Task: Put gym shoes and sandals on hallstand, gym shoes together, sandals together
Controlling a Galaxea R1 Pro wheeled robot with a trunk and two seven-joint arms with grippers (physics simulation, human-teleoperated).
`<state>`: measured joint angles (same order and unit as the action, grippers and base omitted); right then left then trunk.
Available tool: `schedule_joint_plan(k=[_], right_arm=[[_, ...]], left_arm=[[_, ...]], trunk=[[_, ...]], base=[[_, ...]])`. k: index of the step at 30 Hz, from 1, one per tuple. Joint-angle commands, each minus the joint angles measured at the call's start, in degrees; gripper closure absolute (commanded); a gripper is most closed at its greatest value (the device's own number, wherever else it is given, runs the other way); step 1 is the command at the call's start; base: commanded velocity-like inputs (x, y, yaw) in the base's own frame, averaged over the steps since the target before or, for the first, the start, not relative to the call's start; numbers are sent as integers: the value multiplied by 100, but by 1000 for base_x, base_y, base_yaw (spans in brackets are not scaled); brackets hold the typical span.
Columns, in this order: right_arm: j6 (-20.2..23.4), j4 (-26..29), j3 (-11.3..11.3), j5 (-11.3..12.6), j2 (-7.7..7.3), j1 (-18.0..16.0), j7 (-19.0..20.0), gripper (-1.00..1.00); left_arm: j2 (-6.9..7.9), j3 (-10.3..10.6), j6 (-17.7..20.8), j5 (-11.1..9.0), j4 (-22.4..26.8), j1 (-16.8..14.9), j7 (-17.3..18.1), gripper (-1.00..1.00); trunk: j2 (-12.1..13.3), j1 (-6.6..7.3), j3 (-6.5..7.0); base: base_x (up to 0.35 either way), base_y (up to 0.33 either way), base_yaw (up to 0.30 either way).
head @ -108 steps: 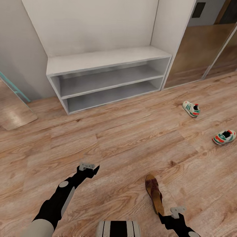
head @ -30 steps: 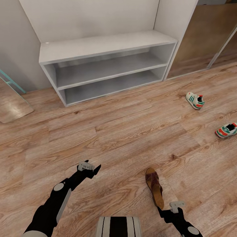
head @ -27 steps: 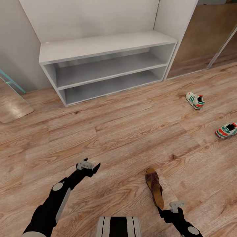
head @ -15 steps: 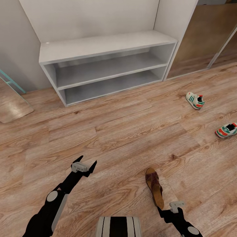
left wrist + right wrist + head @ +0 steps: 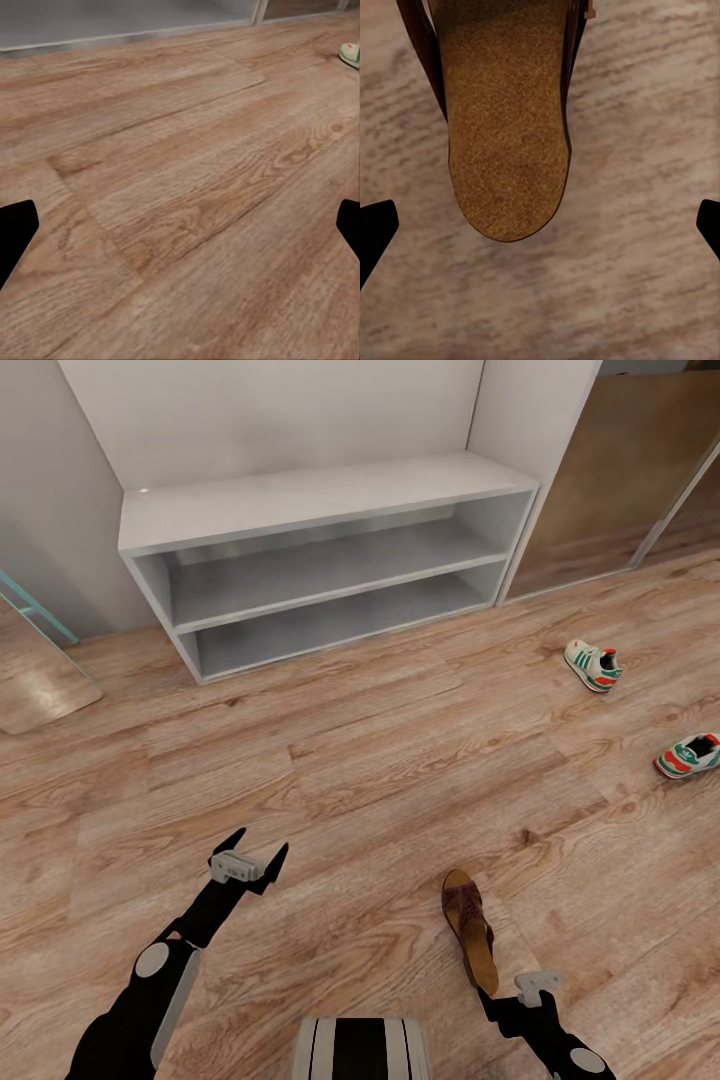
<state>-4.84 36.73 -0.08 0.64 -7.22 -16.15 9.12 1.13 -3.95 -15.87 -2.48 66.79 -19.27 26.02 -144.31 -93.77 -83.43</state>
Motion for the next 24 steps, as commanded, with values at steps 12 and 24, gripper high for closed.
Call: schedule_joint_plan(k=[12, 24], right_arm=[[-12, 0, 3, 8, 1, -2, 12, -100], [-8, -5, 8, 11, 1, -2, -2, -100]], left_arm=[[27, -10, -12, -37, 53, 10, 44, -100], [17, -1, -12, -35, 53, 11, 48, -100]], trunk=[[-2, -2, -25], [-18, -33, -310]], base=[[0, 0, 0], [0, 0, 0]])
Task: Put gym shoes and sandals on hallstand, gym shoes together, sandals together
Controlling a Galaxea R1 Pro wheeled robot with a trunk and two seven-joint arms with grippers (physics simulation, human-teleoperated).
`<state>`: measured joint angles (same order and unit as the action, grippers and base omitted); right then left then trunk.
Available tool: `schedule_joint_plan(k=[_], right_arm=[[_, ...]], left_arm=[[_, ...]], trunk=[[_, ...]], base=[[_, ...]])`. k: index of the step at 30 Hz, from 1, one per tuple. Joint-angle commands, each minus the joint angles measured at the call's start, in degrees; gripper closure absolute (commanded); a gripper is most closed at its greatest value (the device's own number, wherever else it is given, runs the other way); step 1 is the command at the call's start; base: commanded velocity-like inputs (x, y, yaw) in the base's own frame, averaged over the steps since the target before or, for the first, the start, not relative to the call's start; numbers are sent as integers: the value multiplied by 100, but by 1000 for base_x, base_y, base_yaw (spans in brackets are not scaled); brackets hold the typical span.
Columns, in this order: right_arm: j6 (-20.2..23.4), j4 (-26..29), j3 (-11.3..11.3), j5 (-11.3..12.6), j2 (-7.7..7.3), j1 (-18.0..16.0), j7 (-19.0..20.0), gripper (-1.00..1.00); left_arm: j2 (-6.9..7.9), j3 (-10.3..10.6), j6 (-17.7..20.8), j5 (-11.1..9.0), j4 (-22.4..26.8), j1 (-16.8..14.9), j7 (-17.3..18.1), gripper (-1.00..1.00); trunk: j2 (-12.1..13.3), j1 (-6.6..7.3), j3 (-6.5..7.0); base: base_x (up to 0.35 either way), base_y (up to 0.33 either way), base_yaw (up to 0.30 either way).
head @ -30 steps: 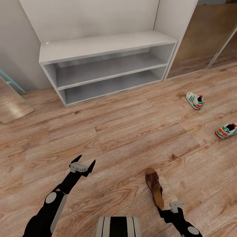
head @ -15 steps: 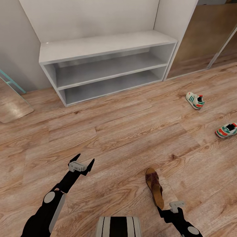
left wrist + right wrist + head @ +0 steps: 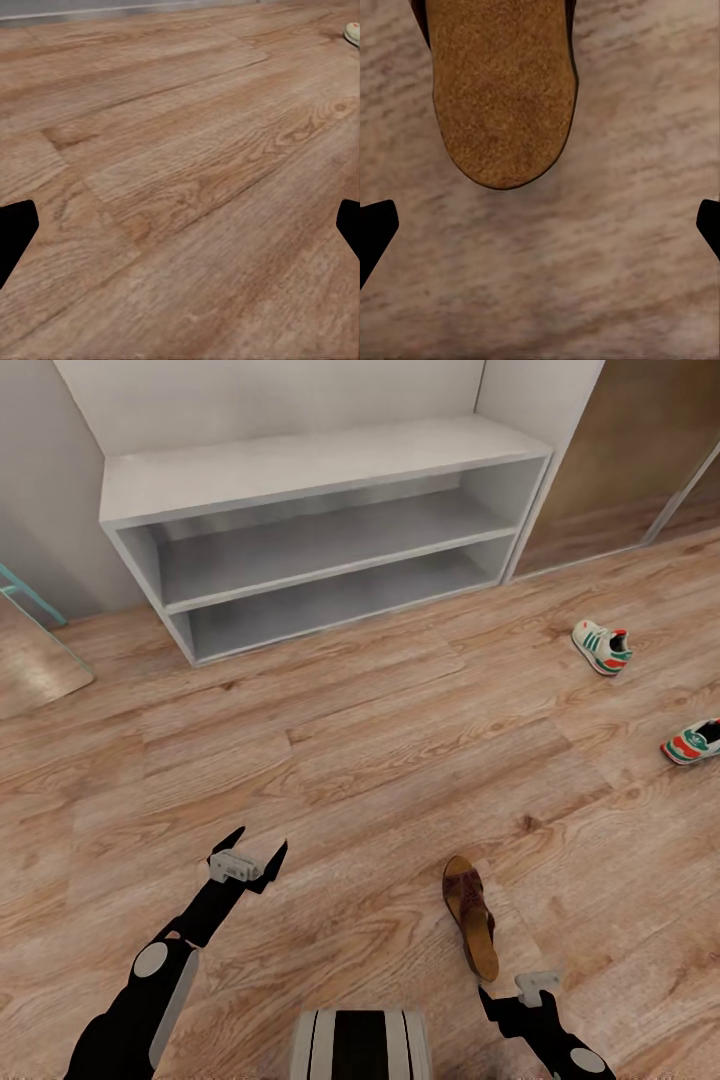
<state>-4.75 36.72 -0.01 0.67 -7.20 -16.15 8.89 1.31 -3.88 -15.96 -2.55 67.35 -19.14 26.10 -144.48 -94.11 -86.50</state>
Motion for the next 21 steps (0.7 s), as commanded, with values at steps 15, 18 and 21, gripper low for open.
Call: schedule_joint_plan(k=[15, 18, 21], right_arm=[[-25, 7, 4, 12, -5, -2, 14, -100], [-25, 9, 7, 12, -3, -2, 12, -100], [-26, 10, 8, 12, -2, -2, 11, -100]], left_arm=[[4, -15, -3, -33, -3, -2, 43, -100], [7, -16, -3, -31, -3, -2, 43, -100], [8, -16, -3, -27, -3, -2, 42, -100]], trunk=[[-12, -19, -294], [-12, -19, -305], [-12, -19, -311]], base=[[0, 0, 0], [0, 0, 0], [0, 0, 0]])
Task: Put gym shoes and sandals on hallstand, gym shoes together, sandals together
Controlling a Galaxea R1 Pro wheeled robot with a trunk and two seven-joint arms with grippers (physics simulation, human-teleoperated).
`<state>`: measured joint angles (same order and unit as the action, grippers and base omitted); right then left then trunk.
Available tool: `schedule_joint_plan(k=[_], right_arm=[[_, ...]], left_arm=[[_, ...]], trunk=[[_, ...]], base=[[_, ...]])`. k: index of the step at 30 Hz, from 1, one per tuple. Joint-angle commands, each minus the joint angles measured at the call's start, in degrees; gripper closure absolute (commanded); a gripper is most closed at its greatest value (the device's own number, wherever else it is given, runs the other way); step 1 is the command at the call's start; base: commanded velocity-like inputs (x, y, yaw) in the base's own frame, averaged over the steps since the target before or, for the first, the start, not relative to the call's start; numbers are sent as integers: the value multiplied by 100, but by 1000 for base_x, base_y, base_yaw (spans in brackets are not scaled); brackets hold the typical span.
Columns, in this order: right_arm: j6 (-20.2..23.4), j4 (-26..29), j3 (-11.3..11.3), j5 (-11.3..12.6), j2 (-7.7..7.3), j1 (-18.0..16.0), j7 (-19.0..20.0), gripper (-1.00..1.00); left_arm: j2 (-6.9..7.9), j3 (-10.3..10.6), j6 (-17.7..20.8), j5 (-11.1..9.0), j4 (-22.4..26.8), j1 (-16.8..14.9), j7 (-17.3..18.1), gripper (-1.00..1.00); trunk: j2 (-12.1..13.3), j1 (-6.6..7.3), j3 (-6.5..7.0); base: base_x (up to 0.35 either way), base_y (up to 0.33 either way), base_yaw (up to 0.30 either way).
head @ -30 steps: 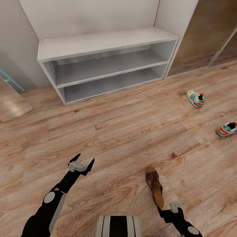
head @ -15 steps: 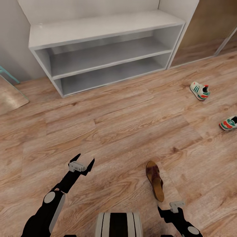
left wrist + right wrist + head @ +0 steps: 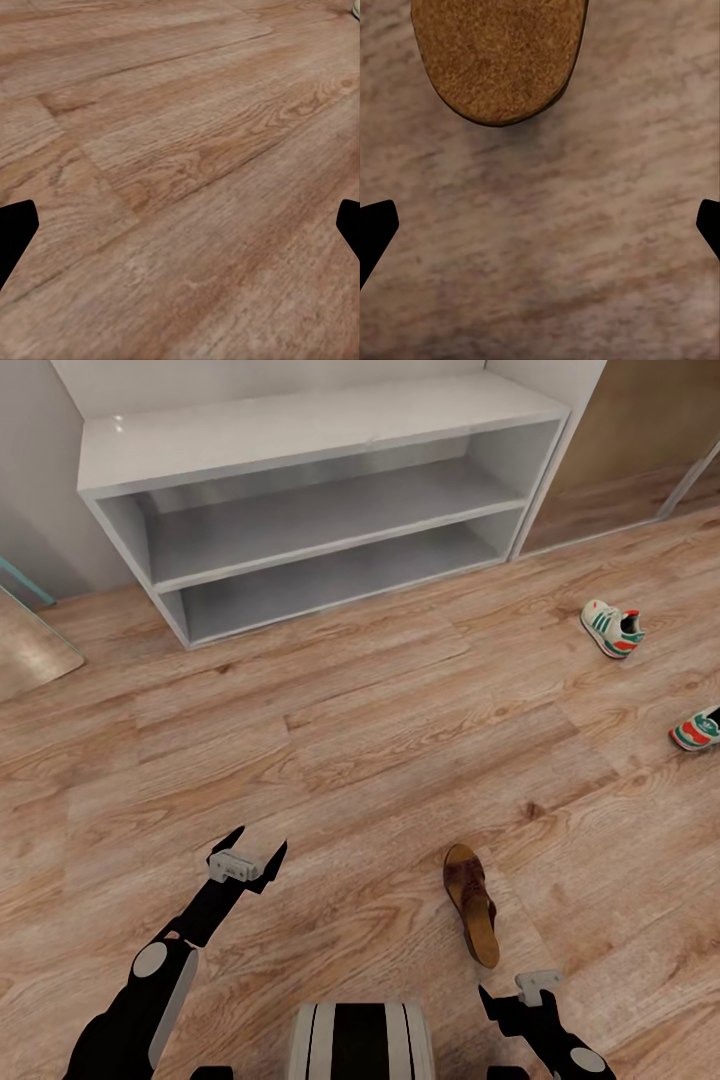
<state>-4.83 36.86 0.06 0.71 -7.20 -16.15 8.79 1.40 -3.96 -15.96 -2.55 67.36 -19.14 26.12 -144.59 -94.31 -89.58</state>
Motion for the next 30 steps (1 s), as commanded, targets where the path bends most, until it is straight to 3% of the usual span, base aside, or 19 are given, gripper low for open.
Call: schedule_joint_plan(k=[1, 19, 30], right_arm=[[-18, -4, 3, 8, -1, -2, 20, -100], [-18, 104, 20, 8, -7, -2, 18, -100], [-18, 111, 28, 8, -8, -2, 18, -100]], left_arm=[[-1, -7, -3, -25, -3, -2, 39, -100], [0, -9, -3, -20, -28, -2, 39, -100], [-6, -3, -3, -17, -54, -9, 34, -100]], trunk=[[-1, 1, -4], [-1, 1, -8], [-1, 1, -8]], base=[[0, 0, 0], [2, 0, 0], [159, 0, 0]])
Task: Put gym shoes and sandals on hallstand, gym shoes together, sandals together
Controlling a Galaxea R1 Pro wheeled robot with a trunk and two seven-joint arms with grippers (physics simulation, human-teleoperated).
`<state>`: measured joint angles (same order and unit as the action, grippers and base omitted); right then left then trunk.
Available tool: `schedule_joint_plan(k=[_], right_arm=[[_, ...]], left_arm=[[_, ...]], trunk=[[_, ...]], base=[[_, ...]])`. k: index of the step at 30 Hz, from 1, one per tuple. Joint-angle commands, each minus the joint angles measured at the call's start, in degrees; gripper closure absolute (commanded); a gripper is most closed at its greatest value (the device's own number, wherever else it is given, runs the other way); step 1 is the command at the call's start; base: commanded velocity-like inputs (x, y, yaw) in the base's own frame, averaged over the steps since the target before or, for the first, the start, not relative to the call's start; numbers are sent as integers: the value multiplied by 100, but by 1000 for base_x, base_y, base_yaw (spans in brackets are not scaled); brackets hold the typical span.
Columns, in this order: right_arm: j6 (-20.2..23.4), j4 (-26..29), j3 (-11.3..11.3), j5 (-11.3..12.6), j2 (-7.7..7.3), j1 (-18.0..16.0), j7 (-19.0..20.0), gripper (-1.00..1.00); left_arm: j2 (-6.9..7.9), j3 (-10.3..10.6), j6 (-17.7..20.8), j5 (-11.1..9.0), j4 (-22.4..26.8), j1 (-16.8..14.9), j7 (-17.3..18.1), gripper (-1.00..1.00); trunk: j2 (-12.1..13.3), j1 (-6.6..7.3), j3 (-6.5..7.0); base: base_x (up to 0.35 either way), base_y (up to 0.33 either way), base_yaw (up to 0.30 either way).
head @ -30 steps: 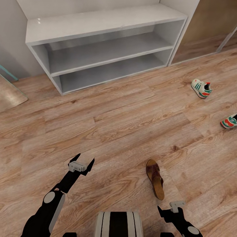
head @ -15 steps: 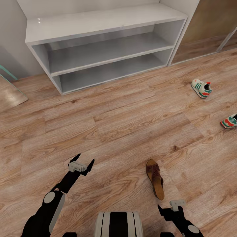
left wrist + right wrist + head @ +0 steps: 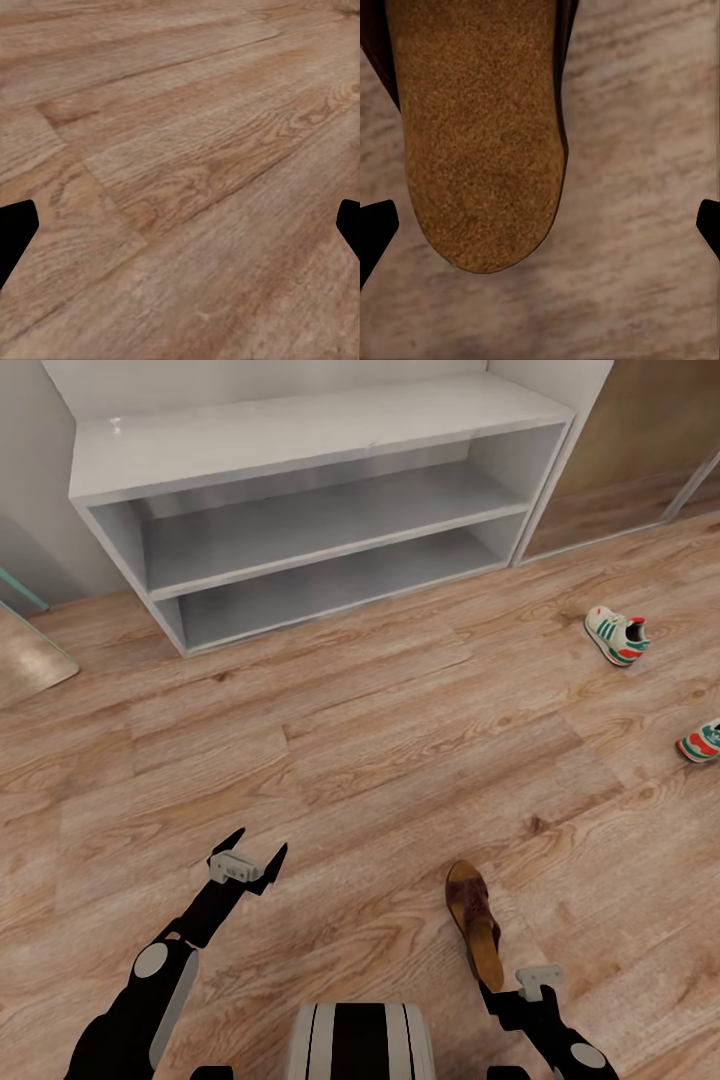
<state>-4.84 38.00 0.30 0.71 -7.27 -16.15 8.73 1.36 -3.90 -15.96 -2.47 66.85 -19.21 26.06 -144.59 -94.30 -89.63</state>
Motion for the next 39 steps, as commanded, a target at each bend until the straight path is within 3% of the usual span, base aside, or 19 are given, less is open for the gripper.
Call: schedule_joint_plan(k=[1, 27, 39], right_arm=[[-17, -4, 4, 8, -1, -2, 24, -100], [-21, -3, 5, 3, -2, -2, 15, -100], [-18, -3, 5, 2, -2, -2, 20, -100]], left_arm=[[-2, -8, -4, -26, -4, -1, 41, -100], [1, -8, -4, -26, -6, 3, 48, -100], [4, -9, -4, -26, -6, 1, 48, -100]], trunk=[[-1, 0, -3], [-1, 0, -3], [-1, 0, -3]], base=[[74, 0, 0], [14, 1, 0], [112, 92, 0]])
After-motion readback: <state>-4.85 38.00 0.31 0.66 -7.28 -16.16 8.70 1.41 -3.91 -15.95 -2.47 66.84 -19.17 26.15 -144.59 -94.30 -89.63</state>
